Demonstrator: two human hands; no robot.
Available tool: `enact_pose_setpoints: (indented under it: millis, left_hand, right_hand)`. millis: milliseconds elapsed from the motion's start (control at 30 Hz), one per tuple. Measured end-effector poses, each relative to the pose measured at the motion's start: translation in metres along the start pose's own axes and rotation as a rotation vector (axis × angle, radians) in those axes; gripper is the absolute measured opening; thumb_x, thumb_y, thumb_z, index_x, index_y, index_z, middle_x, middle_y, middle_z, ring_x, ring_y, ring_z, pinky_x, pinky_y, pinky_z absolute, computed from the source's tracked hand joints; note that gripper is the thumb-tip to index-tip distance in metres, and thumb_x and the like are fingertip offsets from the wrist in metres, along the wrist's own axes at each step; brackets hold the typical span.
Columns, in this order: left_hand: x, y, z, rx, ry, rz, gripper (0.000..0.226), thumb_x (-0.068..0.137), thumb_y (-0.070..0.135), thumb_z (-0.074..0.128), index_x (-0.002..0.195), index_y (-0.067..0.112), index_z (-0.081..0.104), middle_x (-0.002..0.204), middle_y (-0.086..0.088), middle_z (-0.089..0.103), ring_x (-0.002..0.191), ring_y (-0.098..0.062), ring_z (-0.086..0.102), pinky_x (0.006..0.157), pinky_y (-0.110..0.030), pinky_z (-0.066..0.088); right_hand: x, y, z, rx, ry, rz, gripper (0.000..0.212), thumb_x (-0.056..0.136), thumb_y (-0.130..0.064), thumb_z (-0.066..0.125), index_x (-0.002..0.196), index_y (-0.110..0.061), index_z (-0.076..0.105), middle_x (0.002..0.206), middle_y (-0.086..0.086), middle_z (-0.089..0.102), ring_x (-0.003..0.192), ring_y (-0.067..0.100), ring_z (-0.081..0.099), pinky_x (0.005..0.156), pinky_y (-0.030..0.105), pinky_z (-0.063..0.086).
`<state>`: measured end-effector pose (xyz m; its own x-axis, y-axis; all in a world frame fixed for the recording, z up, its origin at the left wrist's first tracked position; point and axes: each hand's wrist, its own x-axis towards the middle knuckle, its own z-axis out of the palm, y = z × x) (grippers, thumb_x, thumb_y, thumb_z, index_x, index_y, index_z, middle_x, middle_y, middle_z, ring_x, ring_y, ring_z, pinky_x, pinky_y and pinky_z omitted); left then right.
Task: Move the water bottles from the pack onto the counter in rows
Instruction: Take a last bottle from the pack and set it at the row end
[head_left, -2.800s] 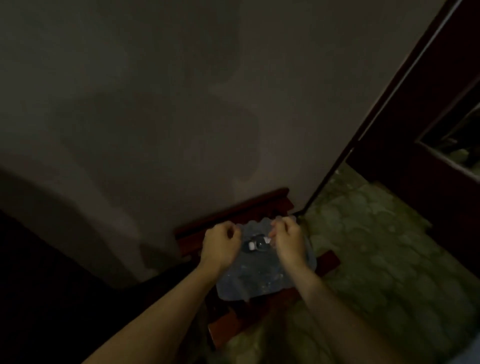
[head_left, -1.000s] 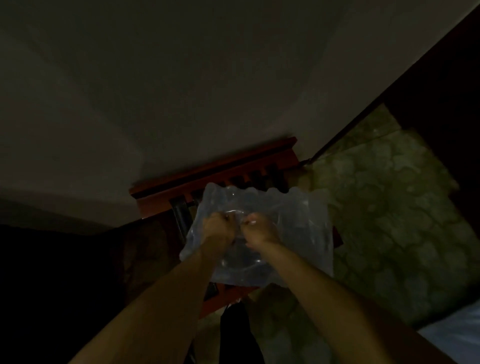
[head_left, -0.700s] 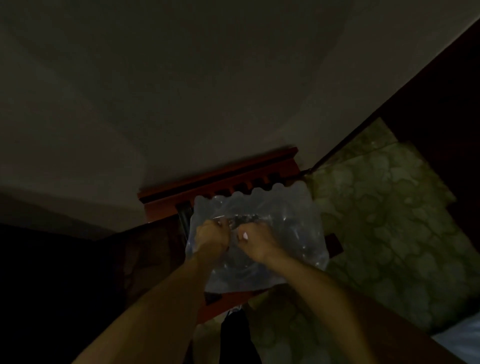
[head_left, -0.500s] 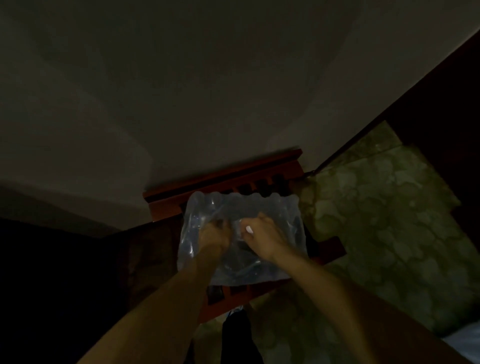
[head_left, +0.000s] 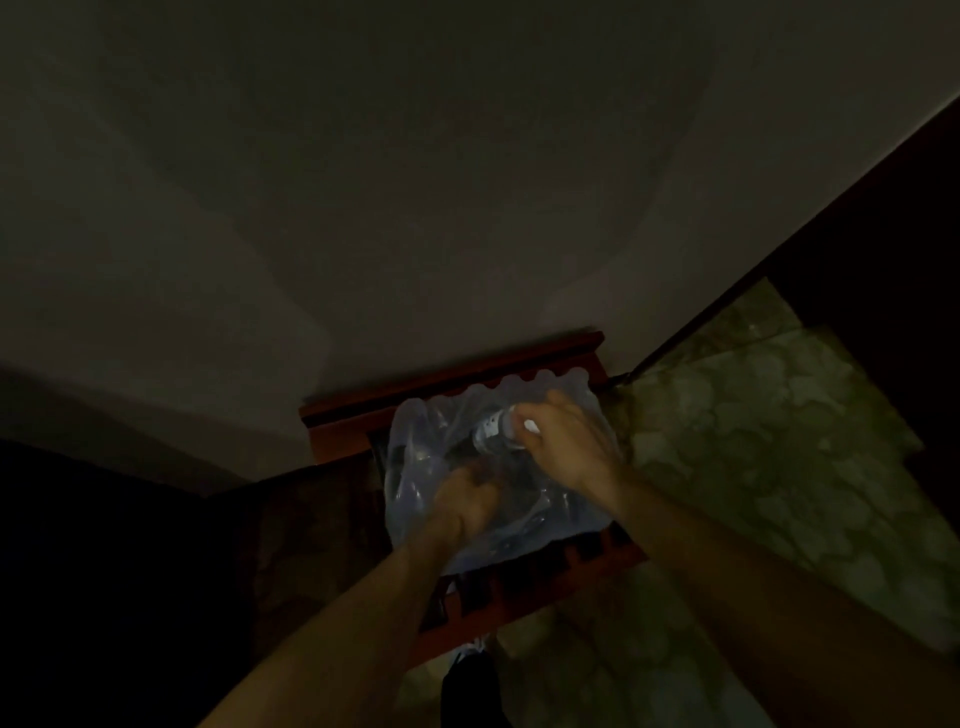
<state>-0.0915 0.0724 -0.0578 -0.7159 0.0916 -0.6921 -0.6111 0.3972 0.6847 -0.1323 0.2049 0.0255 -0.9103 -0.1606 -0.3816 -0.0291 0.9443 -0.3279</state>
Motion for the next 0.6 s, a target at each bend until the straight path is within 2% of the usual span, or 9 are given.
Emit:
enact_pose_setpoints:
  millis: [67,167,233,300,400,467,533,600]
  left_hand:
    - [-0.005,0.006,-0.002,0.041,-0.008,0.031,0.031,0.097,0.014,0.051,0.125,0.005,0.062,0.12,-0.018,0.068,0.111,-0.033,0.064,0.096,-0.04,0.053]
    - [-0.015,0.017,-0.015,0.197,0.104,0.12,0.031,0.097,0.026,0.056,0.122,0.008,0.06,0.116,-0.013,0.068,0.108,-0.028,0.065,0.091,-0.037,0.053]
    - [-0.024,0.026,-0.026,0.266,0.18,0.213,0.048,0.092,0.033,0.063,0.133,0.01,0.05,0.129,-0.01,0.06,0.117,-0.027,0.058,0.099,-0.039,0.049]
    - [-0.037,0.036,-0.037,0.356,0.207,0.328,0.069,0.087,0.044,0.066,0.143,0.013,0.039,0.141,-0.006,0.047,0.127,-0.025,0.049,0.104,-0.036,0.043]
    - [-0.059,0.05,-0.051,0.416,0.225,0.475,0.082,0.083,0.053,0.067,0.148,0.018,0.033,0.144,-0.003,0.041,0.131,-0.024,0.043,0.104,-0.037,0.042]
    - [-0.075,0.058,-0.063,0.378,0.226,0.552,0.083,0.082,0.052,0.069,0.15,0.021,0.032,0.147,-0.001,0.039,0.133,-0.023,0.039,0.108,-0.039,0.041]
    - [-0.092,0.068,-0.078,0.344,0.216,0.596,0.081,0.081,0.05,0.071,0.149,0.024,0.034,0.145,0.0,0.041,0.134,-0.022,0.039,0.11,-0.04,0.04]
    - [-0.109,0.075,-0.097,0.325,0.224,0.646,0.079,0.08,0.048,0.073,0.147,0.025,0.037,0.141,-0.001,0.046,0.131,-0.022,0.04,0.109,-0.037,0.039]
  right_hand:
    - [-0.005,-0.003,-0.011,-0.003,0.002,-0.034,0.025,0.099,-0.029,0.047,0.114,-0.018,0.064,0.121,0.01,0.052,0.106,0.028,0.055,0.084,0.033,0.046]
    - [-0.012,-0.009,-0.032,-0.067,-0.001,-0.074,0.022,0.097,-0.034,0.05,0.108,-0.021,0.064,0.116,0.006,0.054,0.104,0.026,0.055,0.083,0.034,0.047]
    - [-0.017,-0.017,-0.048,-0.049,-0.019,-0.068,0.015,0.096,-0.037,0.051,0.101,-0.027,0.061,0.113,0.004,0.055,0.102,0.025,0.055,0.086,0.041,0.05]
    - [-0.023,-0.026,-0.063,-0.06,-0.022,-0.068,0.011,0.095,-0.039,0.052,0.097,-0.031,0.059,0.107,0.003,0.055,0.099,0.025,0.056,0.085,0.042,0.051]
    - [-0.034,-0.045,-0.087,-0.085,0.013,-0.121,0.01,0.095,-0.037,0.051,0.094,-0.03,0.058,0.101,0.0,0.06,0.095,0.024,0.059,0.084,0.043,0.051]
    - [-0.045,-0.061,-0.104,-0.103,0.045,-0.17,0.008,0.096,-0.035,0.05,0.099,-0.029,0.055,0.102,0.0,0.061,0.097,0.025,0.059,0.085,0.044,0.05]
    - [-0.058,-0.078,-0.123,-0.091,0.098,-0.199,0.02,0.096,-0.035,0.051,0.114,-0.029,0.051,0.11,0.002,0.061,0.098,0.024,0.059,0.083,0.041,0.051]
    - [-0.071,-0.098,-0.141,-0.025,0.159,-0.223,0.028,0.093,-0.038,0.054,0.119,-0.033,0.044,0.107,-0.002,0.06,0.089,0.018,0.061,0.071,0.034,0.05]
